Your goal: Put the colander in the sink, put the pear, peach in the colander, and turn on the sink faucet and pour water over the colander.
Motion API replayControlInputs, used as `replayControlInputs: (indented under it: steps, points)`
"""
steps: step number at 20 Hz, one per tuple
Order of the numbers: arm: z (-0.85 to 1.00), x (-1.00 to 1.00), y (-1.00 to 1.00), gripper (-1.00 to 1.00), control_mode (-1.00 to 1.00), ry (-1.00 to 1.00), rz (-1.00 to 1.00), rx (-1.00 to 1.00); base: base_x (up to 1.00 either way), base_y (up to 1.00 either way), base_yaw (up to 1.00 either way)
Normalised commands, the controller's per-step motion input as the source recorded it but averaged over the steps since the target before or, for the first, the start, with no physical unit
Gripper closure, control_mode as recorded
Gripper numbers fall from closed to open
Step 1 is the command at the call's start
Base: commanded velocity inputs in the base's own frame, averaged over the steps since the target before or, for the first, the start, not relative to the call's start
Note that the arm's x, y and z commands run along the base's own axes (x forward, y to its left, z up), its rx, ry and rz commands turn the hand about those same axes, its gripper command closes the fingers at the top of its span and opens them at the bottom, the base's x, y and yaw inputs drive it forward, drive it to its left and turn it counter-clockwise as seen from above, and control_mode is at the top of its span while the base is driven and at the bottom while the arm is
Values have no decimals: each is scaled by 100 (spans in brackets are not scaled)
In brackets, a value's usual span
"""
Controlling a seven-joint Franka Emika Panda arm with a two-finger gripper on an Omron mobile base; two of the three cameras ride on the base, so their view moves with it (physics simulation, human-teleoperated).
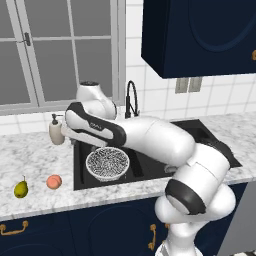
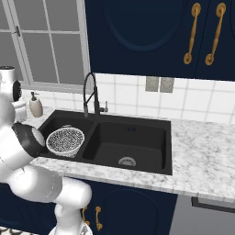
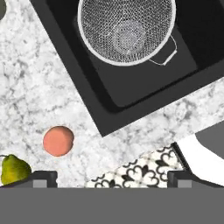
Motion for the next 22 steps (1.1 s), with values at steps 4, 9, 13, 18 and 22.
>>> replayControlInputs:
  steps: [4,9,13,18,22]
  points:
    - [-14,0,46,-100,-100,0,88,0,0,0,0]
    - [-32,-16,25,-100,-100,0,75,-5,0,0,0]
    - [-47,-8,17,-100,-100,-1,57,-7,0,0,0]
    - [-51,-1,23,-100,-100,-7,50,-8,0,0,0]
    - [-52,0,28,-100,-100,-8,45,-5,0,0,0]
